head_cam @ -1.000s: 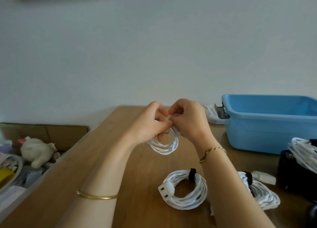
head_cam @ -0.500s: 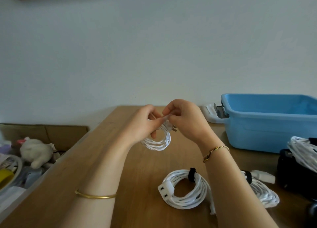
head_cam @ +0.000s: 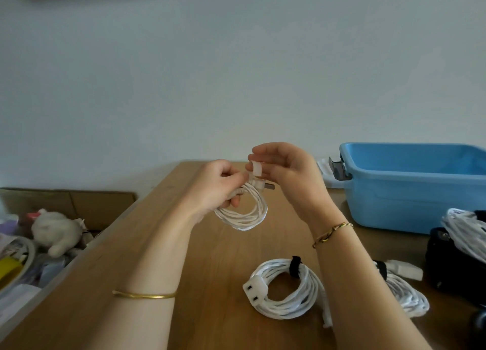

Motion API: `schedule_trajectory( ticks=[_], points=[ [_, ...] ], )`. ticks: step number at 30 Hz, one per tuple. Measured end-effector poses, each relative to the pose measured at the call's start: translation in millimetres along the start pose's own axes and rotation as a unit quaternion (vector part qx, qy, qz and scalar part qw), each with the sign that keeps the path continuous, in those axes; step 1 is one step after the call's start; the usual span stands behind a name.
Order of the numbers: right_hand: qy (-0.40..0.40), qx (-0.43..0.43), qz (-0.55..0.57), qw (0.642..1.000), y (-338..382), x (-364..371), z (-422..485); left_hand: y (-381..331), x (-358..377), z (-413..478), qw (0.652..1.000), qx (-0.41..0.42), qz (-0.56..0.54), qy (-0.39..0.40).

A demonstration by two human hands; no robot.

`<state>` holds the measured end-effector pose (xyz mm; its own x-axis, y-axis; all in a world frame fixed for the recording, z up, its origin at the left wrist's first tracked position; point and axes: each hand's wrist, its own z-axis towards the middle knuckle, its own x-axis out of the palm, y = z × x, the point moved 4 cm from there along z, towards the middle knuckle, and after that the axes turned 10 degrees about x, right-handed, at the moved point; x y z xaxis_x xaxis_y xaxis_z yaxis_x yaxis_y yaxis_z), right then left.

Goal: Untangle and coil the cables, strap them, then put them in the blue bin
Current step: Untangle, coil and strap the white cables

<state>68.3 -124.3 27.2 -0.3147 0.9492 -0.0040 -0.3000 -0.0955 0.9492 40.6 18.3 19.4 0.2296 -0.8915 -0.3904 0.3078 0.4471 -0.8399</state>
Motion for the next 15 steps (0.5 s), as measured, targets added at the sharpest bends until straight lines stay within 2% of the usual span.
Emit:
schedule_trajectory(
  ticks=[3, 6, 10, 15],
  points=[
    [-0.002, -0.002, -0.040, 0.999, -4.8, 2.3, 3.3, -2.6, 0.7, -1.3, 1.000, -0.001, 0.003, 0.016],
    [-0.055, 0.001, -0.061, 0.997, -6.9, 0.0, 4.7, -5.0, 3.3, -3.2, 0.999, 0.002, 0.015, 0.036],
    [-0.070, 0.008, -0.041, 0.997, -5.5, 0.1, 3.8, -2.0, 7.7, -2.0, 0.999, 0.007, 0.023, 0.033],
    [-0.083, 0.002, -0.130, 0.988, -10.9, 2.1, 7.2, -7.2, 7.0, -3.3, 0.999, 0.019, 0.021, 0.019]
  ],
)
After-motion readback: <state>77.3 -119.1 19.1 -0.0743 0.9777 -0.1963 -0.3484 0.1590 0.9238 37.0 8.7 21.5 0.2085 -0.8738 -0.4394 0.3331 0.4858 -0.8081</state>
